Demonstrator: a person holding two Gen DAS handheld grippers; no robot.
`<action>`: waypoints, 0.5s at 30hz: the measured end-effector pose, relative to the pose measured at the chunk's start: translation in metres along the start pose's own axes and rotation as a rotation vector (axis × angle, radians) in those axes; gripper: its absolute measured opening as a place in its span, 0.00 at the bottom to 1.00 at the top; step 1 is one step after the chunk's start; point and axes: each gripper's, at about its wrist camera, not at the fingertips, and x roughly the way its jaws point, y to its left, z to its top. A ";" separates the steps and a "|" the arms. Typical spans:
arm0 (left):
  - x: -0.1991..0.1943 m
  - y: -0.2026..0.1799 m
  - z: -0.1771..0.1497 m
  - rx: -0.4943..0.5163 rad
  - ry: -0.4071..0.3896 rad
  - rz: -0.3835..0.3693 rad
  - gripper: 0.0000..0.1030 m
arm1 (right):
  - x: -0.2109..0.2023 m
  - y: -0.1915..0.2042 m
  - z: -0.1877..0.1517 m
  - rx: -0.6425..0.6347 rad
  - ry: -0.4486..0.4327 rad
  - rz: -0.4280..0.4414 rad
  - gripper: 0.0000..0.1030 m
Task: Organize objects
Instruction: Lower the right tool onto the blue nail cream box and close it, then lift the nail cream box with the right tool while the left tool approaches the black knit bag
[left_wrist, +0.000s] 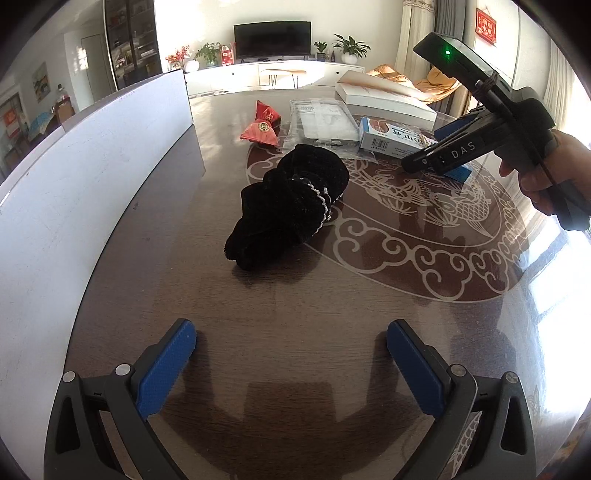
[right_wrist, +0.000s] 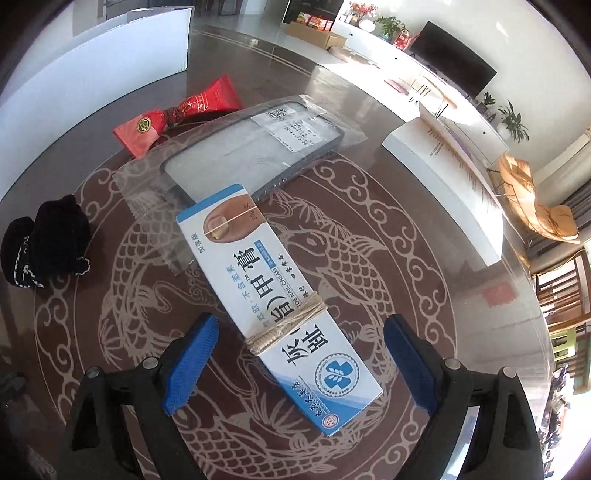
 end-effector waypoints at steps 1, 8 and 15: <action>0.000 0.000 0.000 0.000 0.000 0.000 1.00 | 0.002 -0.005 -0.001 0.036 0.009 0.074 0.86; 0.000 0.000 0.000 0.000 -0.001 0.000 1.00 | -0.017 0.001 -0.041 0.203 -0.005 0.111 0.44; 0.000 0.000 0.000 0.000 -0.001 0.000 1.00 | -0.064 0.034 -0.141 0.399 -0.049 0.034 0.44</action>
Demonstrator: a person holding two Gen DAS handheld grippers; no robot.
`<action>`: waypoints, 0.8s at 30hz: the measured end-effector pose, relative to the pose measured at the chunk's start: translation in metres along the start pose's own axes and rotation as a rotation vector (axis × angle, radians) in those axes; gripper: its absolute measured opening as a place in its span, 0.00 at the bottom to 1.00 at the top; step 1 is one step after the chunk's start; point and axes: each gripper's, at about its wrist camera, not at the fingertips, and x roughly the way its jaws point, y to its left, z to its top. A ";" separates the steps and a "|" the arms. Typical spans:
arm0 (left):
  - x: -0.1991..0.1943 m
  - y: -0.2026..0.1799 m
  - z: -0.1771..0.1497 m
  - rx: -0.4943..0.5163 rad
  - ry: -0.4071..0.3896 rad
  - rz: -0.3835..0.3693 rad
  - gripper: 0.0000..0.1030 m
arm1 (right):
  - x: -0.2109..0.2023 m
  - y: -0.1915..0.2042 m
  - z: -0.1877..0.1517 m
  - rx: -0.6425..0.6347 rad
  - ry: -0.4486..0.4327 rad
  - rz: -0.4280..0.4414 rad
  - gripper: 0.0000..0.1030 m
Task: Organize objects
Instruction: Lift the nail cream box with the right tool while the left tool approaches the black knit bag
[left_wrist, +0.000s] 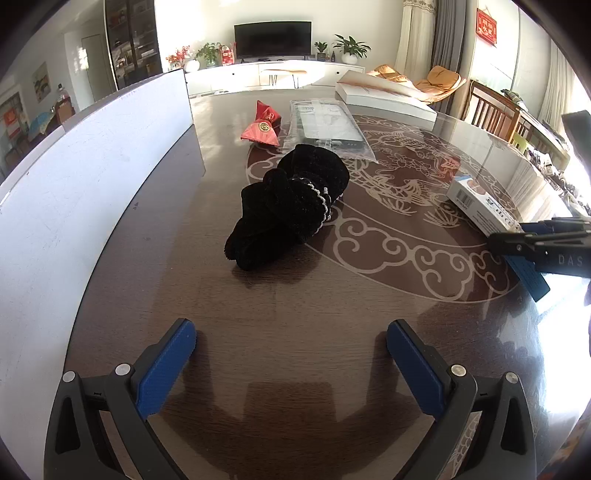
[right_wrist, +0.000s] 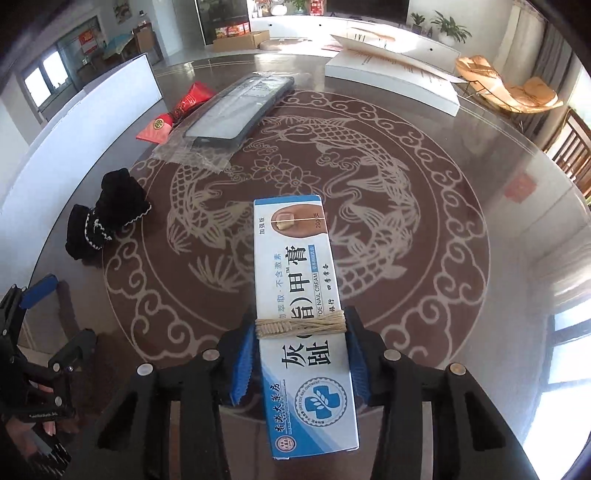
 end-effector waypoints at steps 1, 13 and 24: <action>0.000 0.000 0.000 0.000 0.000 0.000 1.00 | -0.005 0.003 -0.011 -0.004 -0.015 -0.004 0.44; 0.000 0.000 0.000 0.000 0.000 0.000 1.00 | 0.003 0.015 -0.030 0.031 -0.148 -0.043 1.00; 0.001 -0.001 0.001 0.000 0.000 0.003 1.00 | 0.004 0.015 -0.030 0.035 -0.163 -0.052 1.00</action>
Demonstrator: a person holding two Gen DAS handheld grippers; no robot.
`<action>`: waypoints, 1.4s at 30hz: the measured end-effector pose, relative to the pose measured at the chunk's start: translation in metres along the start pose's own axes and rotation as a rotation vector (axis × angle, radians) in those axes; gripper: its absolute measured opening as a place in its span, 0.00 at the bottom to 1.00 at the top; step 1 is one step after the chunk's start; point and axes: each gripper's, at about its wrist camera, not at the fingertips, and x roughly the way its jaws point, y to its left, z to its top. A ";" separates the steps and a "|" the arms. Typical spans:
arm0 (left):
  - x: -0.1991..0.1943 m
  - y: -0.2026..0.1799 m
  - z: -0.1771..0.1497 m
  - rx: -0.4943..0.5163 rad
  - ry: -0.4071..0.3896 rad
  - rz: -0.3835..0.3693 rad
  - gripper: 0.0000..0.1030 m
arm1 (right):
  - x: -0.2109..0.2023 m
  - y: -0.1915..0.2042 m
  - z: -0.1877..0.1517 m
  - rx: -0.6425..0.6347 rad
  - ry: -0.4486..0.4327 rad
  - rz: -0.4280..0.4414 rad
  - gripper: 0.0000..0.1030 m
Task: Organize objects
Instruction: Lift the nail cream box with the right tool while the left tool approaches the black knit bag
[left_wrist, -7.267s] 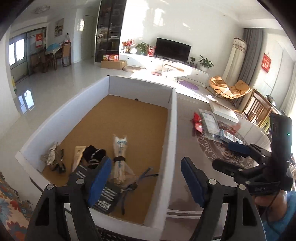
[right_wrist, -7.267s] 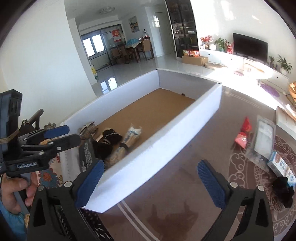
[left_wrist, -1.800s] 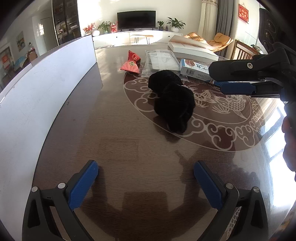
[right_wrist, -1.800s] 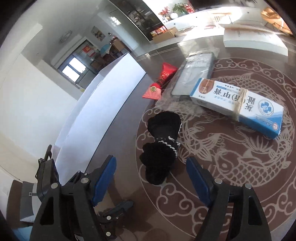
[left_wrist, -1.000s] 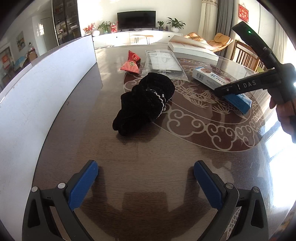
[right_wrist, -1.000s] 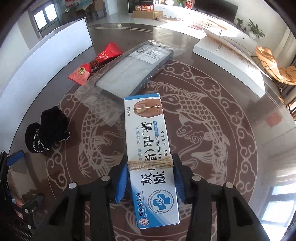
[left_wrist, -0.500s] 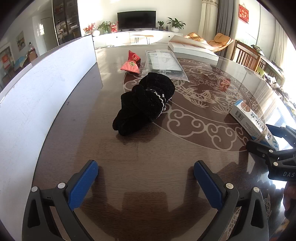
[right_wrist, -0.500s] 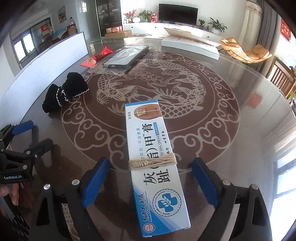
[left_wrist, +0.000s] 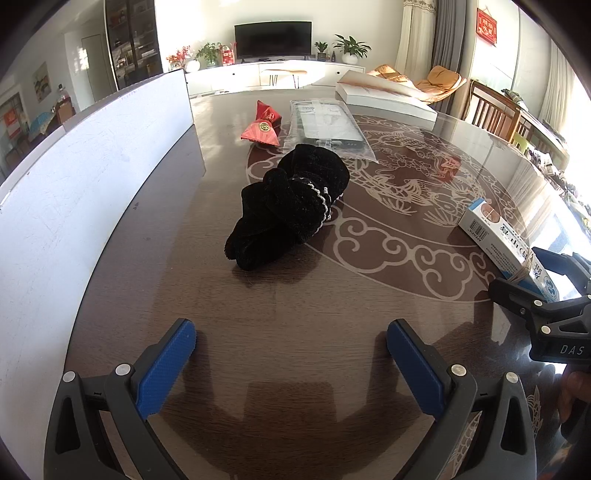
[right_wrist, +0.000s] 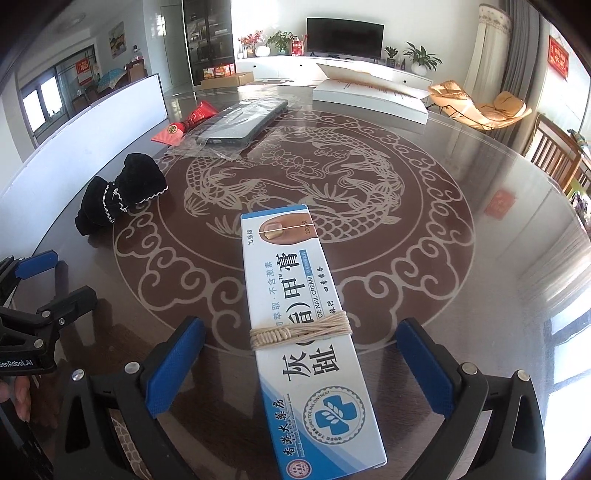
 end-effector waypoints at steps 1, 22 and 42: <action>0.000 0.000 0.000 0.000 0.000 0.000 1.00 | 0.000 0.000 0.000 0.000 0.000 0.000 1.00; 0.000 0.000 0.000 0.000 0.000 0.000 1.00 | -0.001 0.000 -0.001 0.000 0.000 0.000 1.00; 0.002 -0.003 -0.001 0.004 0.015 -0.001 1.00 | 0.000 0.000 -0.002 0.000 -0.001 0.000 1.00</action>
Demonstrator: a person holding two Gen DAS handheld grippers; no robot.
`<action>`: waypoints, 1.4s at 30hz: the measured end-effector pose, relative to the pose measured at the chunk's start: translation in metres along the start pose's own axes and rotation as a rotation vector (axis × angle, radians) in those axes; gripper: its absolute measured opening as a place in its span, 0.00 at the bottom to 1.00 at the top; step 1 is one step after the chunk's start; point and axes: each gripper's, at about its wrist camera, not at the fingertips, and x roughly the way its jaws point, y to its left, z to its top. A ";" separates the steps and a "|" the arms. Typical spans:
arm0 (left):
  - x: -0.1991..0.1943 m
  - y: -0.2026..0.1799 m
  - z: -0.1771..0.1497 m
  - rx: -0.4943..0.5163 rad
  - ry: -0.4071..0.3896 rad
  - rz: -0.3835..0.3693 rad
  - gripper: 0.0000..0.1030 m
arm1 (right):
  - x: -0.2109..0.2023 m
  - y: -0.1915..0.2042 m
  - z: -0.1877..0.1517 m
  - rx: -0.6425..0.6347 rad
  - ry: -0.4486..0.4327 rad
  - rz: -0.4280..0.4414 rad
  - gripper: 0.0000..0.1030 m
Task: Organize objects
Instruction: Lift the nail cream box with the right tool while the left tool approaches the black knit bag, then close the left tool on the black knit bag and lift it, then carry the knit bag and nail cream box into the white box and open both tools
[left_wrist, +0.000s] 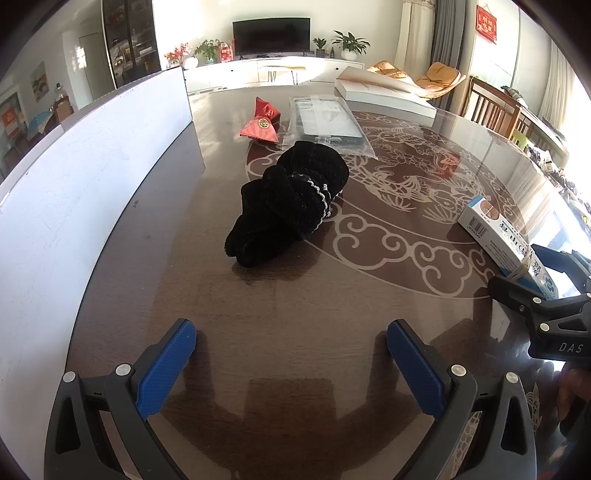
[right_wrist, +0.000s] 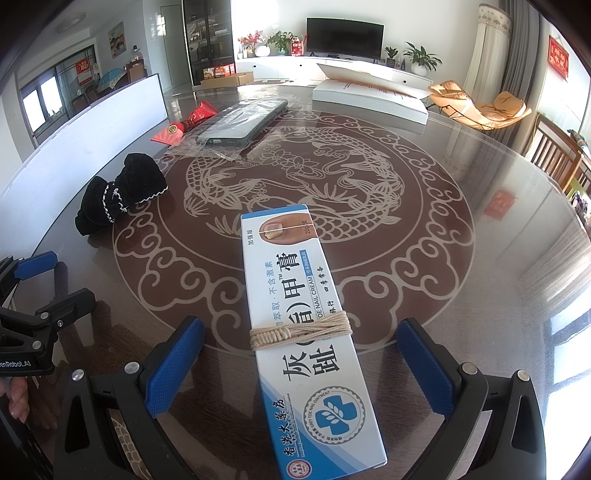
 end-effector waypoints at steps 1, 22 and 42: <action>0.000 0.000 0.000 -0.003 0.000 0.002 1.00 | 0.000 0.000 0.000 0.000 0.000 0.000 1.00; -0.035 0.029 0.031 -0.069 -0.156 -0.197 1.00 | 0.000 0.000 0.000 0.000 0.000 0.000 1.00; -0.020 0.028 0.031 0.052 -0.021 -0.177 0.33 | 0.007 0.000 0.028 -0.080 0.152 0.052 0.64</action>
